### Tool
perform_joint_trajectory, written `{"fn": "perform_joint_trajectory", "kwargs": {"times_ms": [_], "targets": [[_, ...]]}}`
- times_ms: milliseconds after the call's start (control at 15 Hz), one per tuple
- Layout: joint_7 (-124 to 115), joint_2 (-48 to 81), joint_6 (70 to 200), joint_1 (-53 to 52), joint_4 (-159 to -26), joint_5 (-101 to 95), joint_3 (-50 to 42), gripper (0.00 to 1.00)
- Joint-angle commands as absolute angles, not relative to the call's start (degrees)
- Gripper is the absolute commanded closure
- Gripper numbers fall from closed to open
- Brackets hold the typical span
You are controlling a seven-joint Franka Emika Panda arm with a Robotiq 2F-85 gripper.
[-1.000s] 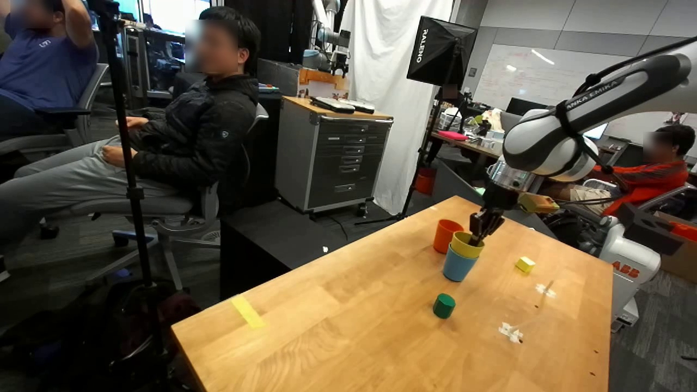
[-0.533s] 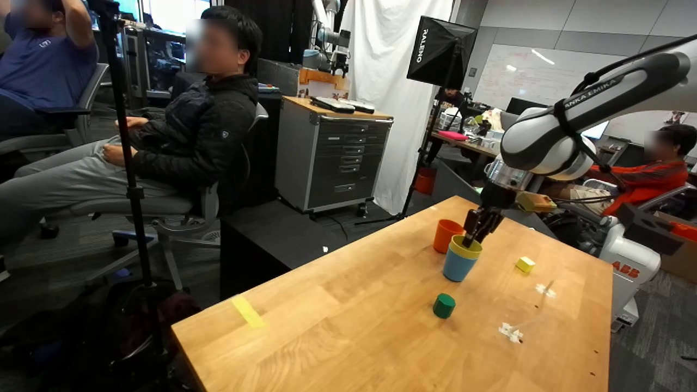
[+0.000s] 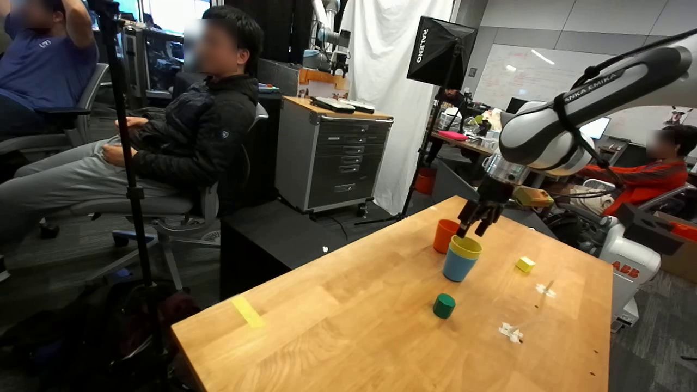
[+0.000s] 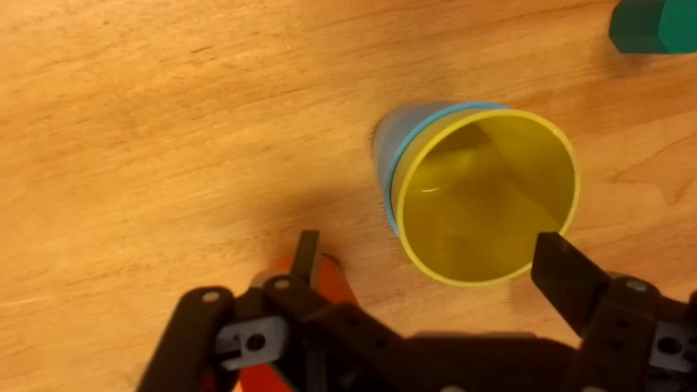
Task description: Stack the cups into the blue cup
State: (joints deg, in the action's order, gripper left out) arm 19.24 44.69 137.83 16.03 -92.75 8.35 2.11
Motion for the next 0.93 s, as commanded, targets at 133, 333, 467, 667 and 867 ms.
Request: {"fn": "perform_joint_trajectory", "kwargs": {"times_ms": [133, 333, 467, 667, 867], "targets": [[19.7, 41.1, 139.5, 16.3, -92.4, 8.9, 2.8, 0.0], [19.8, 38.6, 140.9, 16.4, -92.3, 9.3, 3.2, 0.0], [19.2, 37.7, 142.4, 16.4, -91.9, 9.4, 2.8, 0.0], [18.1, 37.6, 145.1, 16.8, -90.9, 10.0, 2.2, 0.0], [15.3, 38.9, 149.0, 17.4, -89.7, 10.6, 1.5, 0.0]]}}
